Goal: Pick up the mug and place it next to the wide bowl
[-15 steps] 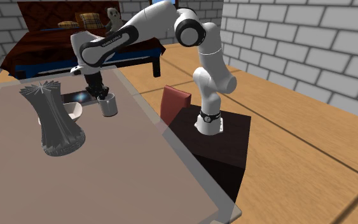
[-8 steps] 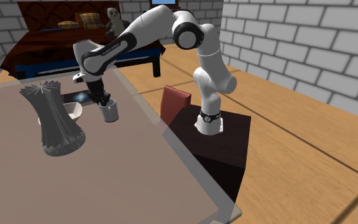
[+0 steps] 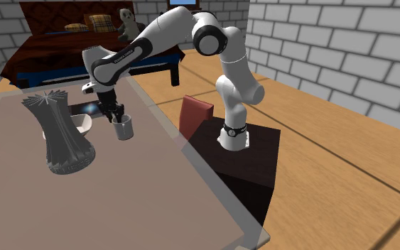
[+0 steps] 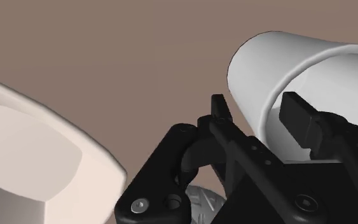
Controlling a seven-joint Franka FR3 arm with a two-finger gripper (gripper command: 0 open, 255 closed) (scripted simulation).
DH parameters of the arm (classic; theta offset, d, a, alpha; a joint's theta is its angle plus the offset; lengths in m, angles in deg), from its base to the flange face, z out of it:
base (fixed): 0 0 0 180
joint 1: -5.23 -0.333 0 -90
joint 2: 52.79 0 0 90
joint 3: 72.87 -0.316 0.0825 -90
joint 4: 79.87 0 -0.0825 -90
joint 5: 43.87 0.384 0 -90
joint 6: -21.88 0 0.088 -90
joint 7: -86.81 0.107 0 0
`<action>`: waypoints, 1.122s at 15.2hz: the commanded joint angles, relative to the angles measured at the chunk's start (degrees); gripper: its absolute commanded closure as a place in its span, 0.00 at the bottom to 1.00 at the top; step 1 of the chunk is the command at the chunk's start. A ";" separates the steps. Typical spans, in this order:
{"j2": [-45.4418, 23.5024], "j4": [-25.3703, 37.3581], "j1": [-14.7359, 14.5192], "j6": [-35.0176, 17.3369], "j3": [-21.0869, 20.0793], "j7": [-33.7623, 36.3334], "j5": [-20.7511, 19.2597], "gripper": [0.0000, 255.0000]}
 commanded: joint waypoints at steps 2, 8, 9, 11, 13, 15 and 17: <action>0.00 0.00 0.00 -0.01 0.00 0.00 0.00 0.00; 2.10 3.36 -0.45 4.84 1.13 1.31 -2.02 0.00; 2.55 4.38 -0.50 6.16 1.36 1.60 -2.46 0.00; 2.56 4.37 -0.50 6.15 1.35 1.61 -2.47 0.00; 2.55 4.38 -0.49 6.16 1.35 1.61 -2.46 0.00; 2.55 4.38 -0.49 6.16 1.35 1.61 -2.46 0.00; 2.55 4.38 -0.49 6.16 1.35 1.61 -2.46 0.00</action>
